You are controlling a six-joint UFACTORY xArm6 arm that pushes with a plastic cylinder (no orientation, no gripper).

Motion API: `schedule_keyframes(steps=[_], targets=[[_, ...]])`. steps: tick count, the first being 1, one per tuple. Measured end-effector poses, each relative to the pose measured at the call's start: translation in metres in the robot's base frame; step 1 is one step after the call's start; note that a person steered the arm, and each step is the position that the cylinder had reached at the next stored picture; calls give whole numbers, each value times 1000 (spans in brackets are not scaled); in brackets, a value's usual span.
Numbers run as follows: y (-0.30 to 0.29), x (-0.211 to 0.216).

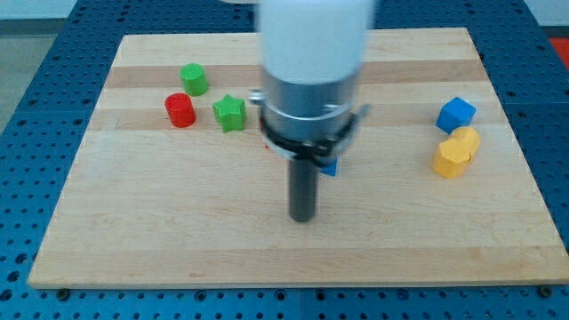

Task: Slide red star close to blue triangle

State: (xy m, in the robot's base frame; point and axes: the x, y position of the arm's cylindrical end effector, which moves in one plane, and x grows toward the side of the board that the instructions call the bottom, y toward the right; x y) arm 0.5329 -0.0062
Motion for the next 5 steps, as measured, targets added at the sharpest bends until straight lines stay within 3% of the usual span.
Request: schedule_keyframes(steps=[1, 2, 3, 4, 5], targets=[[38, -55], [85, -76], [91, -79], [27, -68], [14, -71]])
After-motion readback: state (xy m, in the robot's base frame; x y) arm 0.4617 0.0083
